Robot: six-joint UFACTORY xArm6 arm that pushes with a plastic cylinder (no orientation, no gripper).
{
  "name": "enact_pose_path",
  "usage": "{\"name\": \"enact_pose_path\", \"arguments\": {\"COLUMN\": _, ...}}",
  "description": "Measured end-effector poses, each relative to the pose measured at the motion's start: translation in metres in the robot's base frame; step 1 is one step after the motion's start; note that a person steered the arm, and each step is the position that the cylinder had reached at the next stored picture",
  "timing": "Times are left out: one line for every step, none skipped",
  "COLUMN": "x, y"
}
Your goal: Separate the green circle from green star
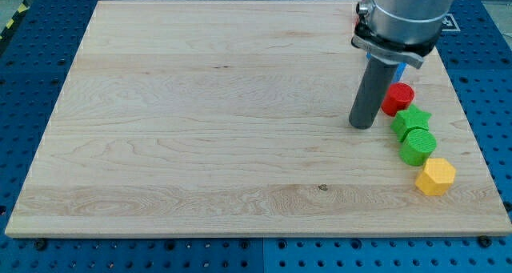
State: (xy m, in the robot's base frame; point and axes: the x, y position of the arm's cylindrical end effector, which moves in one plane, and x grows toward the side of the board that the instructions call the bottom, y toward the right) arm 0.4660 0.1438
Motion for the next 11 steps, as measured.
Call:
{"name": "enact_pose_path", "arguments": {"x": -0.001, "y": 0.01}}
{"name": "enact_pose_path", "arguments": {"x": -0.001, "y": 0.027}}
{"name": "enact_pose_path", "arguments": {"x": -0.001, "y": 0.047}}
{"name": "enact_pose_path", "arguments": {"x": 0.003, "y": 0.054}}
{"name": "enact_pose_path", "arguments": {"x": 0.018, "y": 0.054}}
{"name": "enact_pose_path", "arguments": {"x": 0.035, "y": 0.054}}
{"name": "enact_pose_path", "arguments": {"x": 0.048, "y": 0.054}}
{"name": "enact_pose_path", "arguments": {"x": 0.057, "y": 0.054}}
{"name": "enact_pose_path", "arguments": {"x": 0.052, "y": 0.042}}
{"name": "enact_pose_path", "arguments": {"x": 0.017, "y": 0.034}}
{"name": "enact_pose_path", "arguments": {"x": 0.004, "y": 0.039}}
